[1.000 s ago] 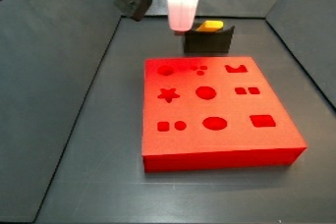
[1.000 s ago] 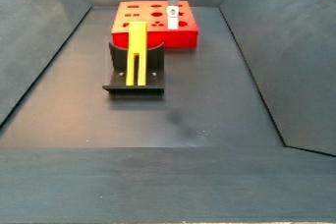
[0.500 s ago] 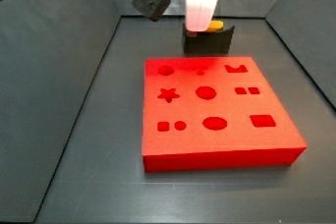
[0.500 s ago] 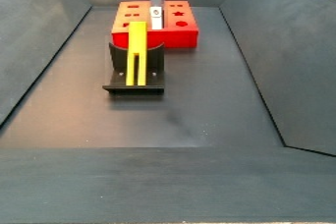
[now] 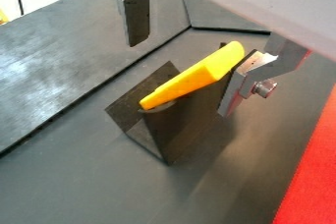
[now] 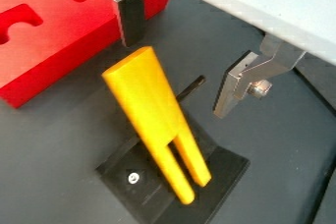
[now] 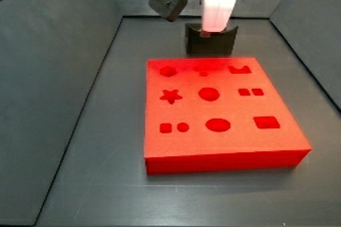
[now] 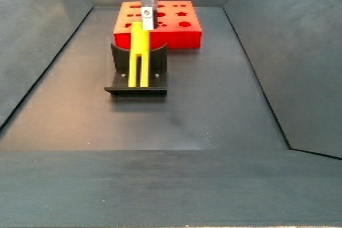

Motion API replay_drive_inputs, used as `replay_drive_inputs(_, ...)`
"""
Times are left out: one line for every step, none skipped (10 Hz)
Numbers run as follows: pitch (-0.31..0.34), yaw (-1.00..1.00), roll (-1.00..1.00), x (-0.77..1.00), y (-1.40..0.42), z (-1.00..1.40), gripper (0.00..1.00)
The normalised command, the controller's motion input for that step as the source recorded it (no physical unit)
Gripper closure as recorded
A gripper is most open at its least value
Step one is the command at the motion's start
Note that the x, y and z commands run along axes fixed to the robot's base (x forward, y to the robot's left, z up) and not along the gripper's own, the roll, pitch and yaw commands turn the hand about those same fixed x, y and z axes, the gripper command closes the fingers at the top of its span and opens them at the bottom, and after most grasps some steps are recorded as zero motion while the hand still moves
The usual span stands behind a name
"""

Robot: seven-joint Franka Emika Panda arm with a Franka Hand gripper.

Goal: Pick up the square-circle object. Move up. Rotate the square-circle object. Place the square-circle object on the fixture. Regrasp the square-circle object. Move to above the board. Insert the square-circle object.
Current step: Regrasp the square-circle object.

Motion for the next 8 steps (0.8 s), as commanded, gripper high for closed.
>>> replay_drive_inputs(0.133, 0.03, 0.09, 0.51, -0.02, -0.02, 0.00)
replay_drive_inputs(0.132, 0.03, 0.09, 0.45, -0.02, -0.02, 0.00)
replay_drive_inputs(0.131, 0.03, 0.09, 0.40, -0.02, -0.02, 0.00)
replay_drive_inputs(0.139, 0.02, 0.10, 0.31, -0.02, -0.02, 0.00)
replay_drive_inputs(0.142, 0.02, 0.10, 0.28, -0.02, -0.02, 0.00)
replay_drive_inputs(0.140, 0.02, 0.10, 0.22, -0.02, -0.02, 0.00)
replay_drive_inputs(0.135, 0.02, 0.10, 0.17, -0.02, -0.03, 0.00)
replay_drive_inputs(0.000, 0.00, 0.00, 0.00, 0.50, 0.17, 1.00)
